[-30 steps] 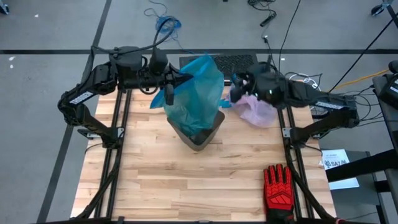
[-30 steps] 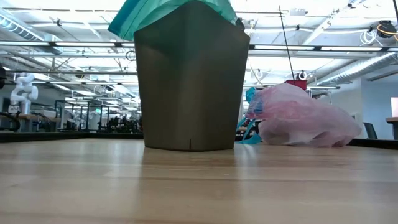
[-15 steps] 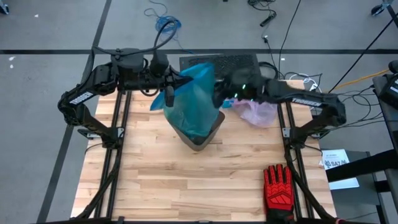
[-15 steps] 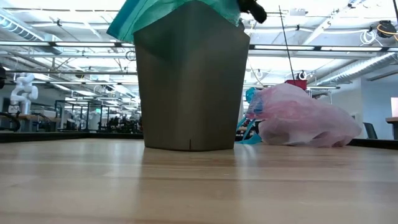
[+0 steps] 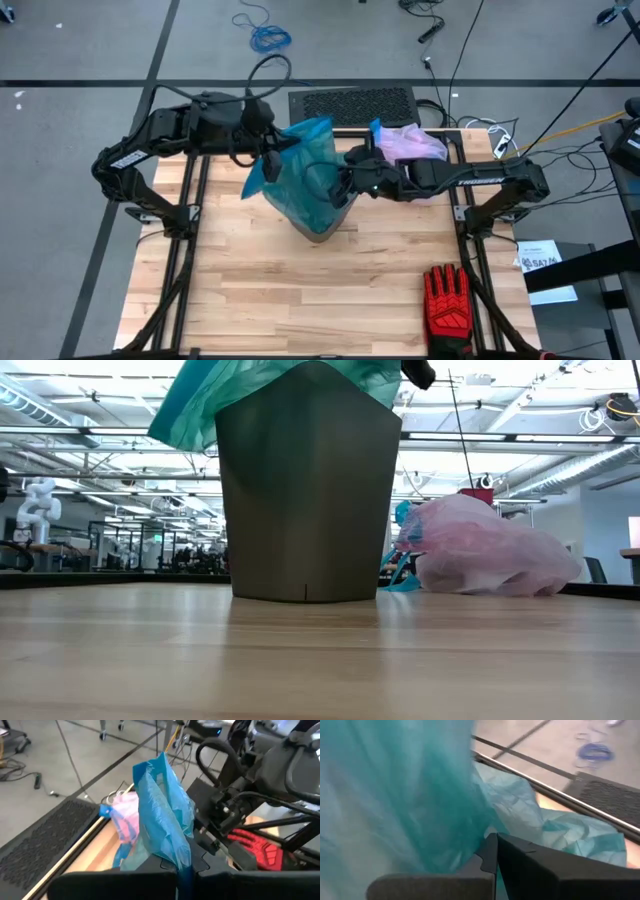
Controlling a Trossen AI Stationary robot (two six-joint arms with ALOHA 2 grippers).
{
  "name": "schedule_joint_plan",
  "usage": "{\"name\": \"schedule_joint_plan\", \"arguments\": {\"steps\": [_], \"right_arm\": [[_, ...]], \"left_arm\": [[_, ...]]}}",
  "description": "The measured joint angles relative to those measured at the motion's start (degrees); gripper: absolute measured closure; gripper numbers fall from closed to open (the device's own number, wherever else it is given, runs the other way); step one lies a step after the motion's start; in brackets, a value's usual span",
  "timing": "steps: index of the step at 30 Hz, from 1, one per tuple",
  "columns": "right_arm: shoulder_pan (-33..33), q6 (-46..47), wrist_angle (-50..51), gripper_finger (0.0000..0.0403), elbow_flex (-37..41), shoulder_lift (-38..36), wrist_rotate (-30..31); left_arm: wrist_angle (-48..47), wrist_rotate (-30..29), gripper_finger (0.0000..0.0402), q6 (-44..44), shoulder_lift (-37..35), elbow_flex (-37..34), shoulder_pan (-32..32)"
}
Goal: Place trash/remove bag and relplace
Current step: Insert a new trash bag into the bin
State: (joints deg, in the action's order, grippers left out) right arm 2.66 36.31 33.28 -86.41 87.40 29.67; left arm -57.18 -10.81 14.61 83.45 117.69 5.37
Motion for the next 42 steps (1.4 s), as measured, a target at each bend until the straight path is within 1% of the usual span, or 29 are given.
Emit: {"name": "schedule_joint_plan", "arguments": {"steps": [2, 5, 8, 10, 11, 14, 17, 18, 21, 23, 24, 25, 27, 29, 31, 32, 33, 35, 37, 40, 42], "right_arm": [[-0.04, 0.57, 2.1, 0.0402, -0.02, 0.73, 1.69], [-1.29, -0.79, 1.48, 0.0403, -0.01, 2.35, 1.36], [-3.43, -4.06, -1.37, 0.0402, -0.22, 2.09, -3.23], [-4.7, -6.76, 0.55, 0.0397, -1.88, 1.2, -7.1], [-5.16, -8.13, 3.14, 0.039, -3.37, 0.91, -8.35], [-5.72, -13.43, 13.24, 0.0353, -9.55, 0.35, -9.08], [-6.02, -17.15, 20.91, 0.0301, -16.7, 0.34, -9.7], [-6.03, -17.55, 22.6, 0.0282, -19.12, 0.33, -11.41], [-5.96, -17.31, 23.32, 0.0232, -23.33, 0.1, -17.97], [-5.33, -16.68, 23.73, 0.0212, -23.63, 0.11, -19.81], [-5.0, -16.29, 24.46, 0.0209, -23.35, 0.27, -19.81], [-4.62, -16.09, 24.83, 0.0211, -22.58, 0.47, -19.49], [-3.96, -15.59, 23.99, 0.0237, -19.24, 0.62, -18.54], [-2.98, -13.89, 20.55, 0.029, -14.36, 0.62, -17.24], [-2.46, -12.0, 16.9, 0.036, -8.98, 0.69, -16.67], [-2.36, -11.13, 14.33, 0.0381, -5.94, 0.69, -16.6], [-2.3, -9.91, 10.53, 0.0388, -2.89, 0.69, -17.17], [-2.43, -6.31, 4.15, 0.0394, 2.61, 0.69, -20.38], [-2.61, -3.02, 0.01, 0.04, 5.98, 0.71, -22.05], [-2.56, -0.24, -0.42, 0.0402, 6.69, 0.6, -22.55], [-2.56, -0.04, -0.59, 0.0402, 6.56, 0.23, -24.64]], "left_arm": [[-1.19, -1.52, 0.0401, 0.07, -0.01, 0.0, -0.7], [-2.44, -3.6, 0.0402, 0.05, -0.01, 0.0, -1.4], [-2.73, -4.25, 0.0401, 0.07, -0.01, 0.0, -1.78], [-2.76, -4.31, 0.0402, 0.07, -0.01, 0.0, -2.0], [-2.81, -4.38, 0.0401, 0.07, -0.01, 0.0, -2.14], [-3.0, -4.46, 0.0401, 0.13, -0.22, 0.0, -2.19], [-3.19, -4.48, 0.0402, 0.36, -0.61, 0.0, -2.19], [-3.39, -4.5, 0.0401, 0.66, -0.88, 0.0, -2.19], [-3.98, -4.85, 0.0401, 1.25, -1.15, 0.0, -2.19], [-3.99, -4.98, 0.0402, 1.42, -1.37, 0.0, -2.19], [-3.94, -5.15, 0.0402, 1.42, -1.44, 0.0, -2.19], [-3.96, -5.22, 0.0402, 1.51, -1.49, 0.0, -2.19], [-3.94, -5.65, 0.0402, 1.53, -1.61, 0.0, -2.19], [-3.85, -5.99, 0.0402, 1.57, -1.63, 0.0, -2.19], [-3.82, -6.05, 0.0401, 1.57, -1.63, 0.0, -2.19], [-3.85, -6.06, 0.0401, 1.57, -1.62, 0.0, -2.19], [-3.87, -6.05, 0.0401, 1.57, -1.6, 0.0, -2.19], [-4.11, -6.01, 0.0401, 1.64, -1.37, 0.0, -2.19], [-4.31, -5.99, 0.0401, 1.66, -1.11, -0.07, -2.21], [-4.17, -6.05, 0.0401, 2.68, -0.75, -0.07, -2.19], [-4.05, -6.06, 0.0402, 3.02, -0.75, -0.07, -2.19]]}}
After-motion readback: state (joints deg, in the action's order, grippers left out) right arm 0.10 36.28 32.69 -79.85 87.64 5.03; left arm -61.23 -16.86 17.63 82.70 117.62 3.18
